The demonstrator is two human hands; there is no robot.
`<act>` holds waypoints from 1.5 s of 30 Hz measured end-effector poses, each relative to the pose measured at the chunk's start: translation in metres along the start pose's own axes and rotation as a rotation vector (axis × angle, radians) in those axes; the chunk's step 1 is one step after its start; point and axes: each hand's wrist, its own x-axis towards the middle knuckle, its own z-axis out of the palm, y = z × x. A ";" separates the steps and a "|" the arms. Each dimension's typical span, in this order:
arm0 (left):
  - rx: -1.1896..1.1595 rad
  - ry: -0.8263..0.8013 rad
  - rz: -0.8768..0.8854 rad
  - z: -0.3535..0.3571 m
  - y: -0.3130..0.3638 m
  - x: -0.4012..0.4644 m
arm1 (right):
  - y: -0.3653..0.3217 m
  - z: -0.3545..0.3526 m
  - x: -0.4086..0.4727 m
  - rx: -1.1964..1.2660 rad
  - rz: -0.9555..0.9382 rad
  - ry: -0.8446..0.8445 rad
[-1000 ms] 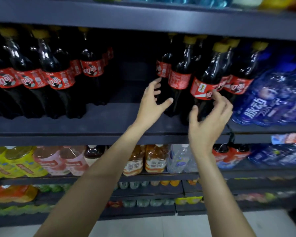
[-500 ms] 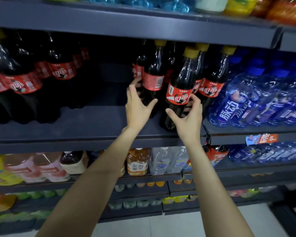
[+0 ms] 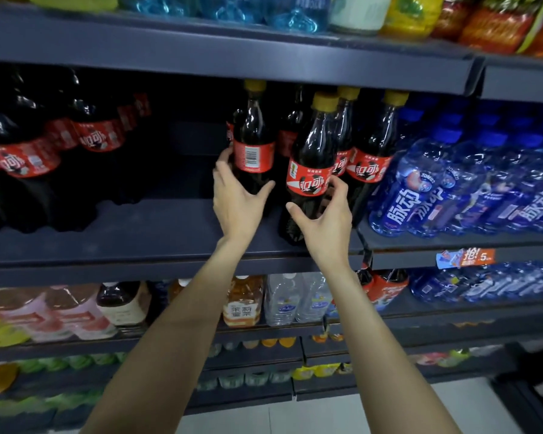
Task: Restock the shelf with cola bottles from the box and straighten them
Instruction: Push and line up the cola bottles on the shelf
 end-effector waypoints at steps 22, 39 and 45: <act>-0.200 -0.035 -0.032 -0.270 -0.094 -0.009 | -0.136 0.223 -0.040 0.087 -0.064 -0.298; -0.308 -0.555 0.006 -0.203 -0.053 -0.005 | -0.112 0.106 -0.015 0.497 -0.062 -0.874; 0.272 0.137 0.327 -0.194 -0.054 0.019 | -0.107 0.116 0.020 0.337 -0.042 -0.427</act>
